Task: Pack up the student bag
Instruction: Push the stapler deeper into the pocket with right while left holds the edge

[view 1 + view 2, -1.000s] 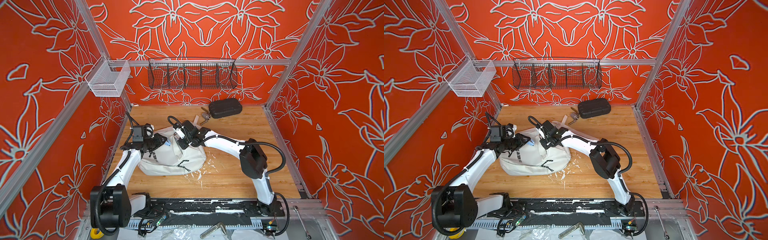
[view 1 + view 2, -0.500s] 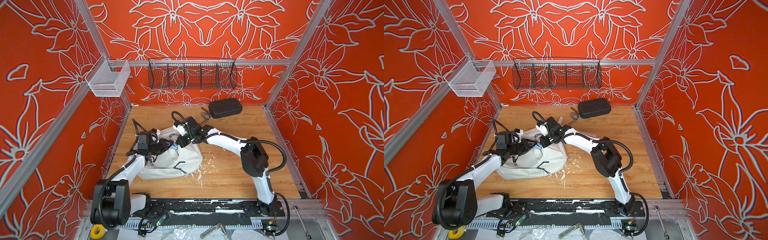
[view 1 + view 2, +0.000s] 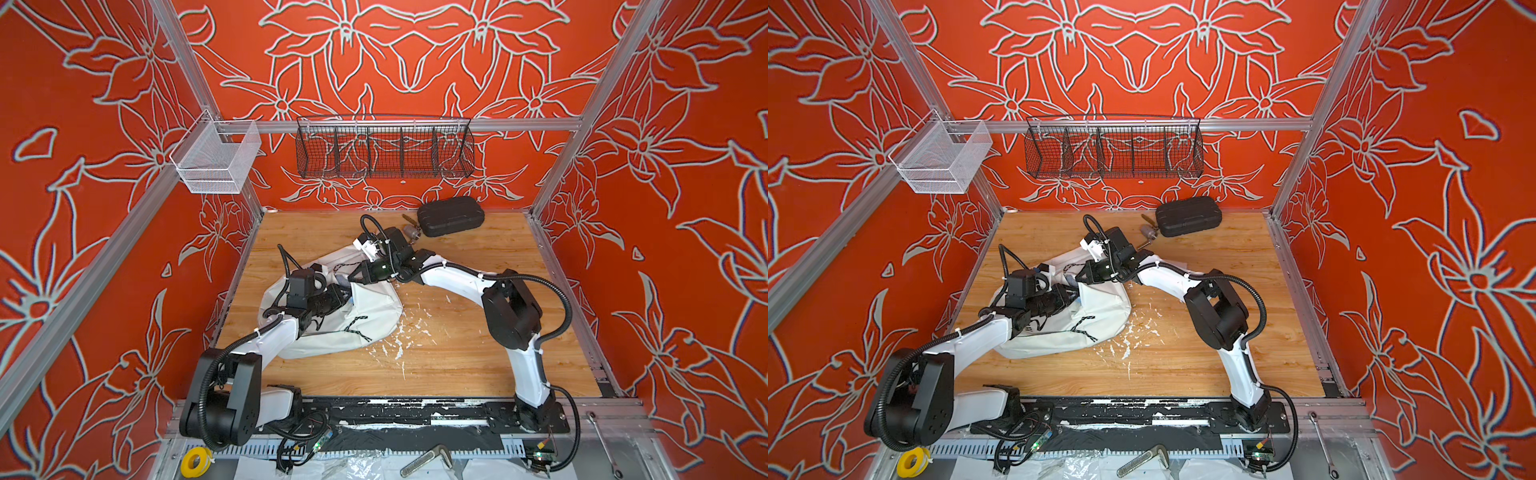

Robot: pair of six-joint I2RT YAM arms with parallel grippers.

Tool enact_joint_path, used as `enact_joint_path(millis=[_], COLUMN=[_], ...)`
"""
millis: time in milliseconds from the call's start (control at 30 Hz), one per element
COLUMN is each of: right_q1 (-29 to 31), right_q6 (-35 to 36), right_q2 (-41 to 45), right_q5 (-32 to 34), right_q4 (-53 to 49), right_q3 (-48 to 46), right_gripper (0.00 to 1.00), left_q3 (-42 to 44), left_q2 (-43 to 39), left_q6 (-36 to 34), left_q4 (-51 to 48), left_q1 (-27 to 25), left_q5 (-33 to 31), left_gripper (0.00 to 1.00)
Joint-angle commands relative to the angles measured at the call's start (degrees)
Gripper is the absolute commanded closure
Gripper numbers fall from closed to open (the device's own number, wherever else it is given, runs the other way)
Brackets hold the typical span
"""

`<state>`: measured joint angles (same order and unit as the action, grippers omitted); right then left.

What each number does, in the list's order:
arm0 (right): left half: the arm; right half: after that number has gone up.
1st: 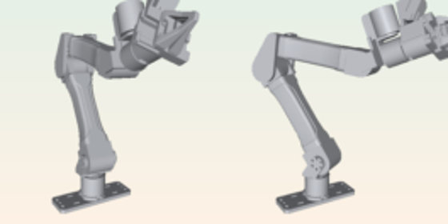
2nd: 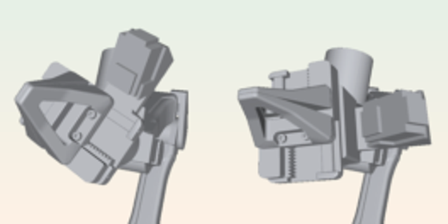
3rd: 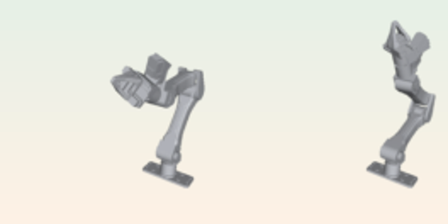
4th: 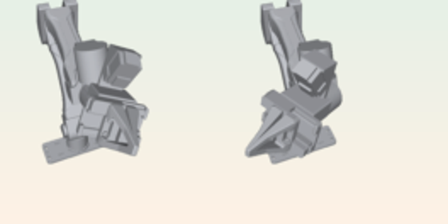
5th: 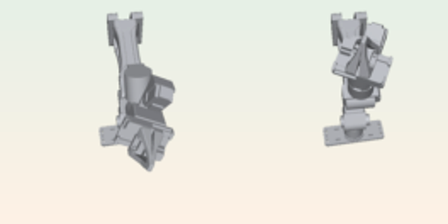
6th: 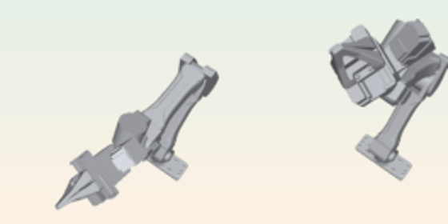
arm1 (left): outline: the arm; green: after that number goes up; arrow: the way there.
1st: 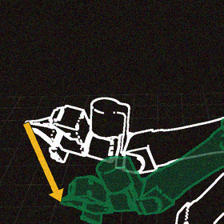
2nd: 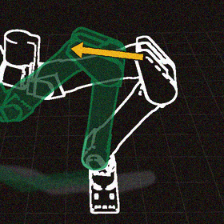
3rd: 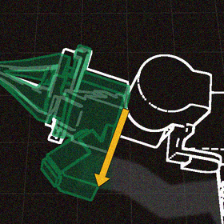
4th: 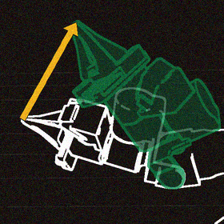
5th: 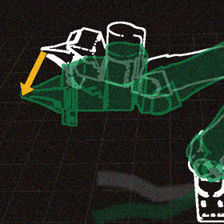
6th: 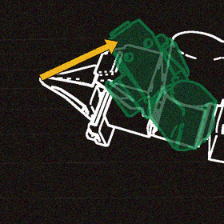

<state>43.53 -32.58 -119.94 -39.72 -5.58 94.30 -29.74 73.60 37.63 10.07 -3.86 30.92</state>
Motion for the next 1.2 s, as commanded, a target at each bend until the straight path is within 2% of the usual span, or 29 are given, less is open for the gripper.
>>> enact_joint_path(millis=[0, 67, 133, 267, 400, 567, 800, 967, 1167], right_q1=[-0.12, -0.48, -0.96, -1.87, -2.13, -2.35, -2.93, -3.01, -3.01], right_q6=[-3.34, -4.65, -6.45, -9.05, -8.32, -9.18, -11.54, -9.79, -11.34], right_q2=[2.59, 2.44, 2.21, 2.08, 1.58, 1.16, 0.67, 0.41, -0.5], right_q5=[-5.77, -6.21, -6.79, -7.93, -9.03, -9.65, -12.11, -11.94, -12.39], right_q4=[7.32, 8.84, 11.27, 14.95, 14.02, 15.23, 17.16, 15.03, 16.5], right_q3=[0.97, 0.76, 0.01, -1.96, -2.36, -2.63, -2.37, -1.97, -1.58], right_gripper=[1.0, 1.0, 1.0, 1.0, 1.0, 1.0, 1.0, 1.0, 1.0], left_q3=[-0.81, -4.69, -6.25, -6.65, -9.35, -12.01, -17.11, -20.04, -20.19], left_q2=[0.71, 3.07, 3.46, 0.01, -1.73, -0.19, -2.3, 1.05, 3.56], left_q6=[1.11, -1.96, -4.42, -5.88, -5.13, -4.32, -10.45, -8.8, -6.14], left_q4=[5.56, -0.69, -6.14, -11.49, -16.3, -18.75, -32.32, -34.44, -36.76], left_q1=[-0.71, -1.27, -1.55, -1.5, -1.42, -1.42, -1.42, -1.42, -1.5], left_q5=[2.28, 7.16, 6.8, -0.37, -5.27, -3.34, -14.01, -13.42, -18.36], left_gripper=[0.67, 0.49, 0.39, 0.34, 0.36, 0.37, 0.42, 0.4, 0.35])
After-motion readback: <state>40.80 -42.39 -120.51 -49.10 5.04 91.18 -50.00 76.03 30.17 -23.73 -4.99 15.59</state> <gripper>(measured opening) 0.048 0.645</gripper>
